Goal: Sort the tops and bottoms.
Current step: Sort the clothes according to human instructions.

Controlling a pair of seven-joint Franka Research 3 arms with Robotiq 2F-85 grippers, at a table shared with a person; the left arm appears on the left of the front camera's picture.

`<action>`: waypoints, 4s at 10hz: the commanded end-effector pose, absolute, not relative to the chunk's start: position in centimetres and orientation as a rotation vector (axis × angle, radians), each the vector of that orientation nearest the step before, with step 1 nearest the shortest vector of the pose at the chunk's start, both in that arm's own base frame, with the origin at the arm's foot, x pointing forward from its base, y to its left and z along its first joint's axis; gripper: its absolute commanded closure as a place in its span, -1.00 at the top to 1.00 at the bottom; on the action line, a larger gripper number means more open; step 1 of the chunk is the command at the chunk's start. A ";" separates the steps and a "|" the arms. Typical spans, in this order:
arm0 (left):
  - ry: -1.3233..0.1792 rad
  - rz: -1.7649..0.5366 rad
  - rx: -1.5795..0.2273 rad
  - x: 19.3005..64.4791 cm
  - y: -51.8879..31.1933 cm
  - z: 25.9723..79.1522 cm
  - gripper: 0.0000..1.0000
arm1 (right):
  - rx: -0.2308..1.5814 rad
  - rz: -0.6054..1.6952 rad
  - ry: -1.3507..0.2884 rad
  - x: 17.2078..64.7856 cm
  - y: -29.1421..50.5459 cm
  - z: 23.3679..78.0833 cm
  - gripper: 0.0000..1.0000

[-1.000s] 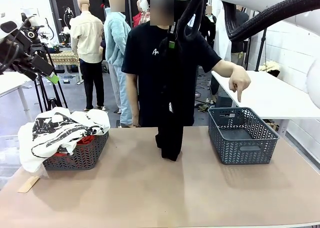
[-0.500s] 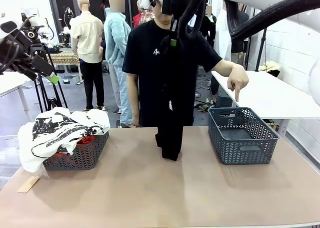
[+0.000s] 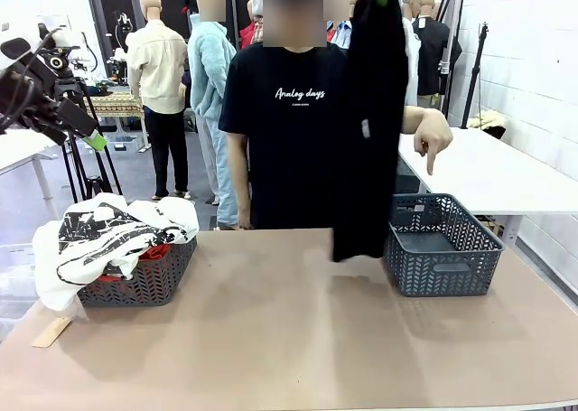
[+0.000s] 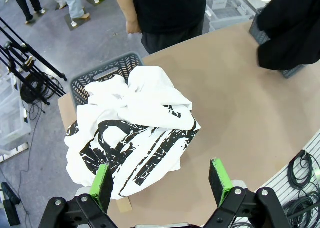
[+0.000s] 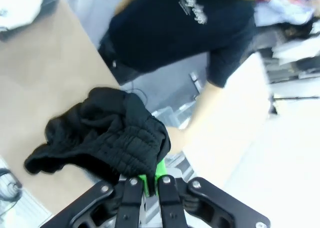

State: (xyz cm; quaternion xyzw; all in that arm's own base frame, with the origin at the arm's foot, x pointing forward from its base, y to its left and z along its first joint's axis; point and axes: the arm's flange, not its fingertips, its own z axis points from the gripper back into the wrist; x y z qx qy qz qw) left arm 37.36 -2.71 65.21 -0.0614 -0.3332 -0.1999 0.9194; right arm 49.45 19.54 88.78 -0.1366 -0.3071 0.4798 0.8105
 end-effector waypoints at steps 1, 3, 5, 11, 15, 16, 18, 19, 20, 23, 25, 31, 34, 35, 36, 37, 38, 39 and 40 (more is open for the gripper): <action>-0.694 -0.404 -0.117 37.3 -2.7 65.2 1.00 | -0.288 0.896 -0.698 49.1 16.3 89.5 -1.00; -0.694 -0.404 -0.117 37.3 -2.7 65.2 1.00 | -0.303 0.756 -0.758 48.7 11.5 91.5 -1.00; -0.694 -0.404 -0.117 37.3 -2.7 65.2 1.00 | -0.326 0.823 -0.701 48.8 12.5 91.6 -1.00; -0.694 -0.404 -0.117 37.3 -2.7 65.2 1.00 | -0.303 0.819 -0.708 49.1 12.8 91.2 -1.00; -0.694 -0.404 -0.117 37.3 -2.7 65.2 1.00 | -0.150 0.681 -0.560 59.4 10.6 82.2 -1.00; -0.694 -0.404 -0.117 37.3 -2.7 65.2 1.00 | -0.201 0.605 -0.527 60.5 10.0 81.2 -1.00; -0.694 -0.404 -0.117 37.3 -2.7 65.2 1.00 | -0.210 0.577 -0.340 61.1 9.5 79.5 -1.00; -0.694 -0.404 -0.117 37.3 -2.7 65.2 1.00 | -0.187 0.636 -0.488 61.5 9.1 78.4 -1.00; -0.694 -0.404 -0.117 37.3 -2.7 65.2 1.00 | -0.187 0.636 -0.488 61.5 9.1 78.4 -1.00; -0.694 -0.404 -0.117 37.3 -2.7 65.2 1.00 | -0.187 0.636 -0.488 61.5 9.1 78.4 -1.00; -0.694 -0.404 -0.117 37.3 -2.7 65.2 1.00 | -0.146 0.599 -0.387 63.8 8.1 75.3 -1.00; -0.694 -0.404 -0.117 37.3 -2.7 65.2 1.00 | 0.235 0.495 -0.022 71.6 4.8 60.5 -1.00; -0.694 -0.404 -0.117 37.3 -2.7 65.2 1.00 | 0.220 0.522 -0.006 69.9 4.5 56.5 -1.00; -0.694 -0.404 -0.117 37.3 -2.7 65.2 1.00 | 0.220 0.522 -0.006 69.9 4.5 56.5 -1.00; -0.694 -0.404 -0.117 37.3 -2.7 65.2 1.00 | 0.220 0.522 -0.006 69.9 4.5 56.5 -1.00; -0.694 -0.404 -0.117 37.3 -2.7 65.2 1.00 | 0.230 0.517 0.040 69.8 5.2 55.4 -1.00; -0.694 -0.404 -0.117 37.3 -2.7 65.2 1.00 | 0.153 0.516 0.120 70.8 5.5 53.3 -1.00; -0.694 -0.404 -0.117 37.3 -2.7 65.2 1.00 | 0.204 0.480 0.174 71.7 5.2 49.3 -1.00; -0.694 -0.404 -0.117 37.3 -2.7 65.2 1.00 | 0.247 0.426 0.149 72.2 4.8 45.8 -1.00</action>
